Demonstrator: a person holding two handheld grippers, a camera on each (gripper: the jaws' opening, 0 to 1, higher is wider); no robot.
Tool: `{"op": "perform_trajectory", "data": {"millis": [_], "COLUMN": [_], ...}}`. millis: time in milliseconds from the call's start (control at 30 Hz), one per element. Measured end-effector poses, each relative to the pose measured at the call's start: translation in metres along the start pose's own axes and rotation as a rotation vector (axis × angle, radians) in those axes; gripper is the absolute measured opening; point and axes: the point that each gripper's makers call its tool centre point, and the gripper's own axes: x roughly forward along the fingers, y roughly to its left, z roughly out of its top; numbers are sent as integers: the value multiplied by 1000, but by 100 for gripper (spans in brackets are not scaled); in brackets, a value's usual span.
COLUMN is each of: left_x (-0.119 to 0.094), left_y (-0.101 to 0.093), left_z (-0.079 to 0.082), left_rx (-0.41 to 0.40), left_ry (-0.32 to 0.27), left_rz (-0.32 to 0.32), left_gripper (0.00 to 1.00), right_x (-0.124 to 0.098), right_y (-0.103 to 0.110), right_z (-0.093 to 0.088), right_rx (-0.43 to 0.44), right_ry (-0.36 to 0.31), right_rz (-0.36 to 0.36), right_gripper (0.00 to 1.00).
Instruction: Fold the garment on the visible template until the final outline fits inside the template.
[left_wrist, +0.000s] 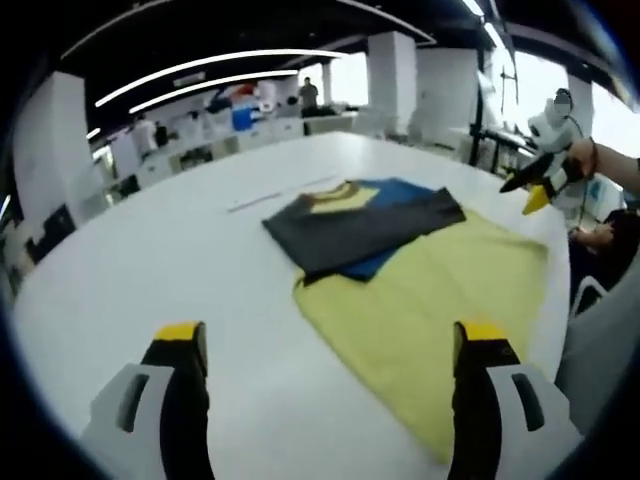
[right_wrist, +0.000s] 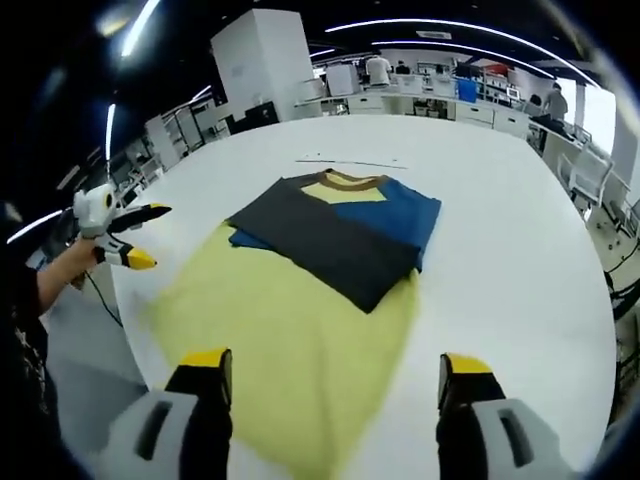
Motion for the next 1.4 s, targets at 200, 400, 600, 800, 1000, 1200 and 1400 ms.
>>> {"op": "perform_trajectory", "data": {"millis": [200,400,600,800,1000,1200,1400], "left_x": [-9,-17,-26,-34,-41,-45,-46], "left_y": [-13,-25,-35,-41,-42,-45,-48], "left_z": [-13,-29,-44,-53,-64,-73,-81], "left_rx": [-9,-11,-54,-98,-148,-152,-160], "left_ry": [26,61,104,112,147,179,214], "left_rz": [-14,-23,-24,-14,15,31,45], "left_gripper": [99,96,92,88,81,77,66], "right_x": [-6,-10,-15,-19,-21,-21,-21], "right_y": [8,12,14,17,14,11,8], "right_z": [-15,-36,-54,-65,-74,-84,-91], "right_rx": [15,52,96,119,140,138,140], "right_ry": [12,27,42,54,61,83,103], "right_rz": [8,7,4,-1,-40,-71,-89], "right_gripper": [85,83,80,75,61,53,44]}}
